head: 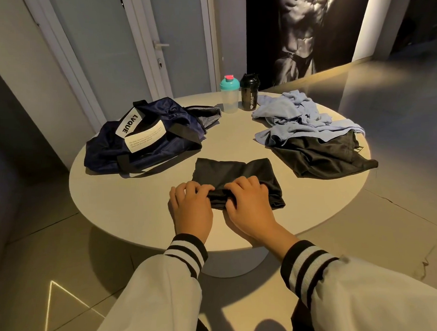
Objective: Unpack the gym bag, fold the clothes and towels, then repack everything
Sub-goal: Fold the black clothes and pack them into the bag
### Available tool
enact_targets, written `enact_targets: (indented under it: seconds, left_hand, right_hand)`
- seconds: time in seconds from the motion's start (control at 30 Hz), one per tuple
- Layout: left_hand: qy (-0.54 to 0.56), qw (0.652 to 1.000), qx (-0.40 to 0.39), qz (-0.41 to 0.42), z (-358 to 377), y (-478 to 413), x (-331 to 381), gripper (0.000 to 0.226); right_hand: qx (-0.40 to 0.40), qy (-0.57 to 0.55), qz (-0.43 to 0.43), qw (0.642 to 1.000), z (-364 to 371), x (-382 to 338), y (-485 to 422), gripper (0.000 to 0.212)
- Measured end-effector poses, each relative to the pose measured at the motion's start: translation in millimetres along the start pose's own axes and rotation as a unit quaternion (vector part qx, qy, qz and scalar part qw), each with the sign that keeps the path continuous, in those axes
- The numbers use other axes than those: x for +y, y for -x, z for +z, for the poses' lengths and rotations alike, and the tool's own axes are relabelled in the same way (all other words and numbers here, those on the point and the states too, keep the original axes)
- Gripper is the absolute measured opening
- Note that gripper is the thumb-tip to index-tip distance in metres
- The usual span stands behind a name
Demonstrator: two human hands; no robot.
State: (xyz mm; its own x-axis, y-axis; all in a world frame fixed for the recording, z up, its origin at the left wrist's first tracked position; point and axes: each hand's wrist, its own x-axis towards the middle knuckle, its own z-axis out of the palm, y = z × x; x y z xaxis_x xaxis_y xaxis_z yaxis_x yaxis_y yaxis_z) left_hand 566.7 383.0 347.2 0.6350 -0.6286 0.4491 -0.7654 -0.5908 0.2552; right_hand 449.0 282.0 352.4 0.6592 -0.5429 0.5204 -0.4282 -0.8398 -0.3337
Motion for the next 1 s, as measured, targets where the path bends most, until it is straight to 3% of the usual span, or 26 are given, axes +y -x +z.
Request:
enact_targets:
  seconds: [0.13,0.27,0.4,0.5,0.6,0.67,0.73,0.83,1.0]
  left_hand:
    - [-0.037,0.998,0.012,-0.048,-3.7,3.1,0.4,0.03]
    - [0.051,0.995,-0.032,0.081,-7.5,3.5,8.9,0.032]
    - [0.122,0.987,-0.054,0.087,-8.8,3.8,10.2,0.028]
    - [0.097,0.994,-0.032,0.049,-7.6,3.1,7.8,0.025]
    - [0.073,0.997,0.005,-0.008,-8.7,1.3,4.5,0.026]
    - [0.085,0.996,0.01,-0.017,-8.9,0.3,2.7,0.027]
    - [0.124,0.992,-0.004,0.036,-8.9,0.0,7.7,0.029]
    - [0.184,0.978,-0.055,0.085,-8.2,-1.3,19.1,0.031]
    - [0.176,0.979,-0.076,0.065,-0.9,-8.7,18.6,0.018]
  right_hand:
    - [-0.003,0.002,-0.012,1.0,1.6,-0.4,1.6,0.029]
    - [-0.072,-0.09,-0.052,0.992,-1.2,2.1,-0.5,0.026]
    - [0.008,-0.152,0.005,0.988,-9.8,2.5,0.2,0.014]
    - [0.074,-0.067,0.04,0.994,-12.7,2.2,3.7,0.019]
    - [0.035,-0.001,0.077,0.996,-5.9,7.5,4.1,0.032]
    - [-0.016,-0.065,0.107,0.992,-2.2,9.8,2.9,0.033]
    - [-0.034,-0.122,0.108,0.986,-1.8,13.3,0.4,0.03]
    - [-0.02,-0.171,0.111,0.979,-6.9,13.1,-3.8,0.022]
    - [0.0,-0.216,0.116,0.97,-14.5,9.3,-5.3,0.017]
